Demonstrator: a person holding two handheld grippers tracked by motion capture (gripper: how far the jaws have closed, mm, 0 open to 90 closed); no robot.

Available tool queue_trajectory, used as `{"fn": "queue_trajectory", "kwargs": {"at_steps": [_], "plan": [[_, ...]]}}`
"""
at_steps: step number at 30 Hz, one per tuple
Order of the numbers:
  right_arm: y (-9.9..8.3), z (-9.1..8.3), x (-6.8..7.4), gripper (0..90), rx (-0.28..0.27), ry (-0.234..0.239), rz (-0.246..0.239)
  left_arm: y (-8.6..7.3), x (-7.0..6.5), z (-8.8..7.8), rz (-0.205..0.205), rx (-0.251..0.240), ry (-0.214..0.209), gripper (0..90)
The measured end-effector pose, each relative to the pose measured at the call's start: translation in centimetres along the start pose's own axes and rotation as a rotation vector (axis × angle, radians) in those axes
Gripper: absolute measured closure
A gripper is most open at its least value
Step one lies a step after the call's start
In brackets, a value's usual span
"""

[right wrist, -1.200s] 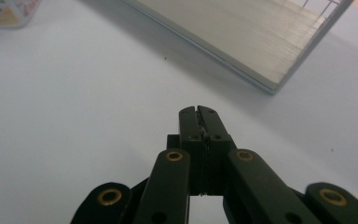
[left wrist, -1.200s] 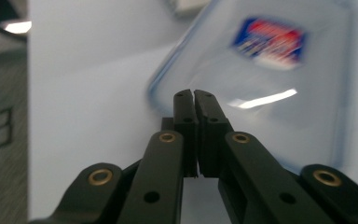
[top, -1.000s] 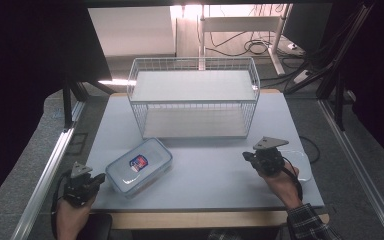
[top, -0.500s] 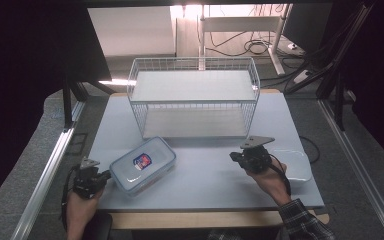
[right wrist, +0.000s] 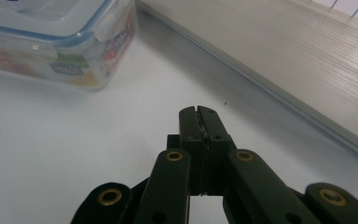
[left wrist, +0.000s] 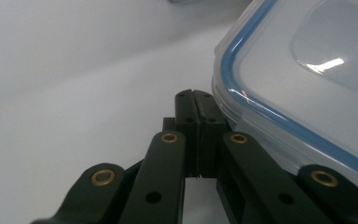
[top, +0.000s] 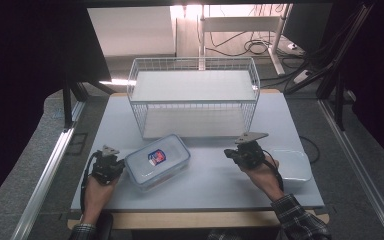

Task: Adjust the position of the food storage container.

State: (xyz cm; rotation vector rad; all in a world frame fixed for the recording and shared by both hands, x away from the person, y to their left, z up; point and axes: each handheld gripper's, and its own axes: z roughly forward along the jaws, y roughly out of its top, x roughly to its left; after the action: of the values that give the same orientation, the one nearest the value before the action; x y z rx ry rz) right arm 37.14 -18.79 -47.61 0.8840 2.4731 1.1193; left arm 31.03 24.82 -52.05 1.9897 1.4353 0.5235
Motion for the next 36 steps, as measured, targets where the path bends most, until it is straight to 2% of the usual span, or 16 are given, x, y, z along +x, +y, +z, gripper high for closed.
{"fn": "queue_trajectory", "kwargs": {"at_steps": [8,13,16,18,21,23,25,29,31,34,36], "plan": [[1.0,2.1,-0.2,89.4,0.018,0.011,-0.011,2.6,-0.8,2.3,0.031,-0.011,-0.022,90.0],[1.3,3.0,-0.7,89.4,0.024,0.02,0.016,4.6,-1.9,4.5,0.045,-0.012,-0.09,90.0],[1.4,3.4,-0.7,89.3,0.028,0.011,0.02,5.2,-2.5,5.1,0.063,-0.009,-0.09,90.0],[1.6,3.7,-0.8,89.3,0.027,0.012,0.023,5.0,-2.6,4.6,0.077,-0.012,-0.076,89.9],[1.9,4.3,-0.7,89.2,0.03,0.016,0.018,3.9,-2.0,2.9,0.048,-0.031,-0.07,89.8],[2.2,4.9,-0.5,89.2,0.035,0.028,0.019,2.8,-1.6,2.0,0.023,-0.034,-0.099,89.7],[2.5,5.6,-0.3,89.1,0.041,0.033,0.009,1.9,-1.6,1.4,0.0,-0.023,-0.151,89.6],[3.3,6.9,0.0,89.0,0.049,0.024,-0.003,2.4,-2.5,1.9,0.003,-0.012,-0.2,89.3],[3.2,7.2,-0.1,89.2,0.065,0.027,0.002,2.8,-3.1,2.4,0.034,0.01,-0.149,89.9],[2.7,7.1,0.0,89.5,0.094,0.027,0.005,3.4,-3.5,3.3,0.035,0.024,-0.175,89.9],[2.4,6.6,0.0,89.5,0.095,0.012,0.008,3.7,-4.0,3.8,0.058,0.029,-0.161,90.0]]}}
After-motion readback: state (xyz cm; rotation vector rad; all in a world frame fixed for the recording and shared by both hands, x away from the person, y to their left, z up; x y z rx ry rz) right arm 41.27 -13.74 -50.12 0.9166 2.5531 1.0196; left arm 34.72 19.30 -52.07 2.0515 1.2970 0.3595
